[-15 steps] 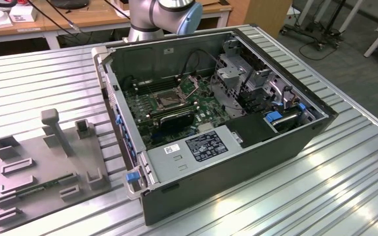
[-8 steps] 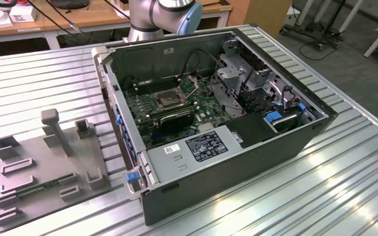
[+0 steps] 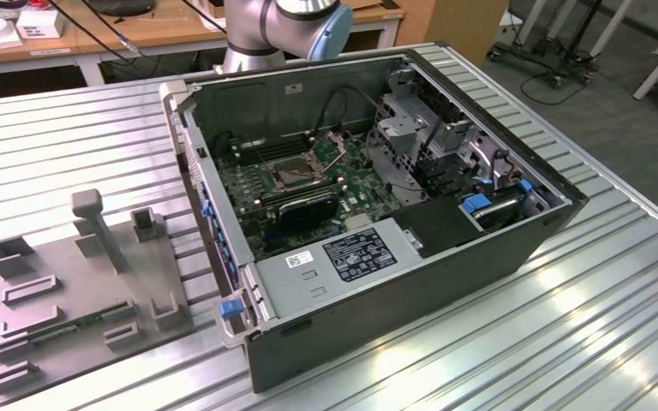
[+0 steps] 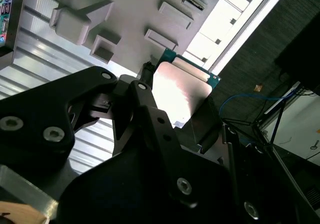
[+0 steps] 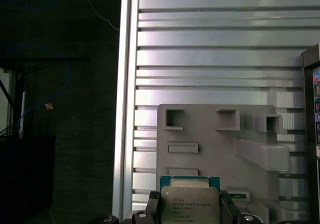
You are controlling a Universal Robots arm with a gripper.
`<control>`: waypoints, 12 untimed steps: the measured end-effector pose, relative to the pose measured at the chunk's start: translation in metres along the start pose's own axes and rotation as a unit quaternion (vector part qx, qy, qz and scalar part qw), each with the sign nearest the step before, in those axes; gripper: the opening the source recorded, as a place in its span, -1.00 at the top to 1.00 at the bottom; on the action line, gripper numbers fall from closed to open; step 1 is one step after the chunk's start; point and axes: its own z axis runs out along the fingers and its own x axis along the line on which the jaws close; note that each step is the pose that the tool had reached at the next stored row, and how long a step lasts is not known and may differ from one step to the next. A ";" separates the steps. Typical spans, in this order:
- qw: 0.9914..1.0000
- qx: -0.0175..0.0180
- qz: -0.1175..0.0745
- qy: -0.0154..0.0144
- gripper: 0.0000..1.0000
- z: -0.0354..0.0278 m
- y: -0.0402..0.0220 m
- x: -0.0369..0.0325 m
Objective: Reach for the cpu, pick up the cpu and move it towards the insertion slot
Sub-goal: 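Pick up the cpu and move it towards the insertion slot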
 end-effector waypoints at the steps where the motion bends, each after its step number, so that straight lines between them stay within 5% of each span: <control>1: 1.000 0.000 0.000 0.000 -0.08 -0.0003 0.0000 0.0000; 12: 1.000 0.000 0.000 0.000 -0.08 -0.0038 0.0000 0.0000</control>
